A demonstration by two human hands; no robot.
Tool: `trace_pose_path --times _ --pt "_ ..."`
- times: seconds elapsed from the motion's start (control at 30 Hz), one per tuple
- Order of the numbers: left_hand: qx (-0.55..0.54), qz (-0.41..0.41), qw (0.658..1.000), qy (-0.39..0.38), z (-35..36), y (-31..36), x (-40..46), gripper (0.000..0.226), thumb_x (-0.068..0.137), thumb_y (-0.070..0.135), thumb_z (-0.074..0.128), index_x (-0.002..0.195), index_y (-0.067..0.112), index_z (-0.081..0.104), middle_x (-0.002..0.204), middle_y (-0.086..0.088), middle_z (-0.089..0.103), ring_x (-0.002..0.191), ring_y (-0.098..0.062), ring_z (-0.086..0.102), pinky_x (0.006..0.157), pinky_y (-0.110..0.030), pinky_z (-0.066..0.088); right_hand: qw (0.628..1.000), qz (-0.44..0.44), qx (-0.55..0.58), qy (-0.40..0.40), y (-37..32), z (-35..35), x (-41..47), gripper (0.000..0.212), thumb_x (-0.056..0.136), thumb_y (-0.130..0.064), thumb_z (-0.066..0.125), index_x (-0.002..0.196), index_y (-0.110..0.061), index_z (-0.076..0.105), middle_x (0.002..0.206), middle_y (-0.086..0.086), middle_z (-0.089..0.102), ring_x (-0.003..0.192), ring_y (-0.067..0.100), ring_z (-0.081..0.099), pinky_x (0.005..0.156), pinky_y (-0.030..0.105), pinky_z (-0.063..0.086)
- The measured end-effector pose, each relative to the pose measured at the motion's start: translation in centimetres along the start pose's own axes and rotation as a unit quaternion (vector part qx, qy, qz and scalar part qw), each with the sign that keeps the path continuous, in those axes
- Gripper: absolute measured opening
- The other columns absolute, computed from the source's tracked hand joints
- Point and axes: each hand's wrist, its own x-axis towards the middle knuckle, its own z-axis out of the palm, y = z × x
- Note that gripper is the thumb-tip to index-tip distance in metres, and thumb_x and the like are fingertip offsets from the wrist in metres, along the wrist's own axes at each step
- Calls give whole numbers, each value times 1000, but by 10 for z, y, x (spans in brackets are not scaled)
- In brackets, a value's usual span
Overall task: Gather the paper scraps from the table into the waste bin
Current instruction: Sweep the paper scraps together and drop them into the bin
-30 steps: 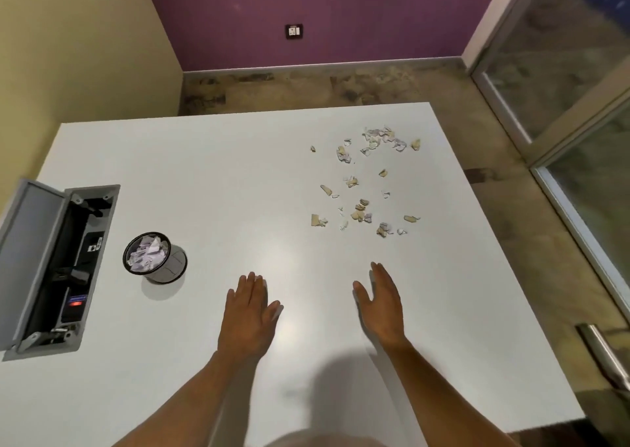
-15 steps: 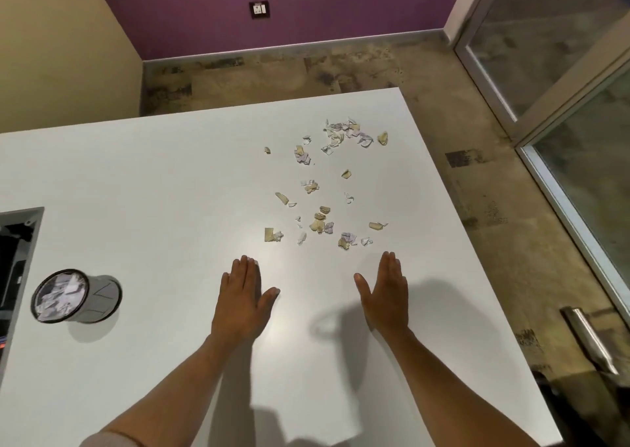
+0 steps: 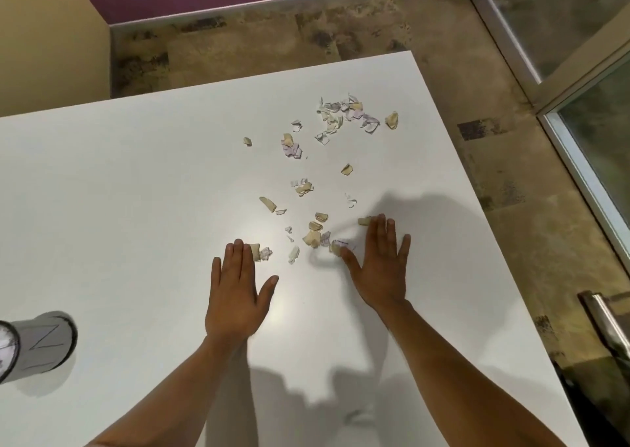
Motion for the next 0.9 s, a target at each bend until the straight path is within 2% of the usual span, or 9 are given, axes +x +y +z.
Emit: trace_pose_path --times 0.13,0.2,0.3,0.37,0.43,0.6,0.7,0.8,0.9 --pt "7 -8 1000 -6 1 0 1 78 96 61 23 154 9 11 162 -7 7 150 -16 -5 122 -42 2 992 -127 -20 -13 -15 5 16 79 96 -64 12 154 -11 17 162 4 15 150 20 7 120 52 5" --pt "5 -11 1000 -5 1 0 1 78 96 60 23 154 10 12 162 -6 7 150 -15 -6 122 -42 1 985 -170 29 -3 -16 4 24 73 98 -61 15 153 -13 20 161 2 18 150 16 8 121 47 5" --pt "2 -11 1000 -2 2 0 1 77 96 60 25 154 9 14 162 -6 8 150 -16 -3 122 -41 0 983 -132 129 24 -11 -2 40 75 97 -59 15 153 -9 21 161 7 18 150 17 9 122 40 7" --pt "1 -10 1000 0 2 0 1 77 96 60 26 154 9 15 162 -7 9 150 -17 -2 122 -40 -1 989 -80 117 30 -10 -6 54 80 95 -63 9 154 -9 15 162 8 14 150 18 8 122 40 6" --pt "0 -9 1000 -1 3 -1 2 77 96 60 25 154 9 14 162 -6 8 150 -17 -2 122 -39 -2 995 -80 60 13 -16 -8 66 83 93 -66 3 154 -11 11 162 7 12 150 19 7 122 43 4" --pt "6 -10 1000 -7 3 -1 1 77 96 60 22 154 11 11 163 -4 5 150 -16 -4 122 -40 -1 970 -240 12 -46 -40 -3 73 76 96 -64 10 154 -15 17 162 3 17 150 16 7 122 44 3" --pt "5 -11 1000 -3 3 -2 2 77 96 61 22 154 11 10 163 -4 4 150 -16 -3 122 -41 0 943 -318 69 -66 -35 -1 70 70 98 -61 17 152 -17 25 160 -1 25 149 10 10 122 43 11" --pt "1 -10 1000 -1 3 -2 2 77 96 60 23 154 10 13 163 -5 7 150 -17 0 122 -41 1 941 -280 188 -8 -24 -7 78 64 100 -56 25 147 -15 37 155 2 35 147 12 21 119 40 22" --pt "0 -9 1000 0 2 0 3 77 96 59 24 154 9 16 162 -5 9 150 -17 1 122 -42 2 968 -171 171 71 -19 -11 102 67 99 -57 22 147 -13 36 156 7 34 147 18 23 120 37 19"
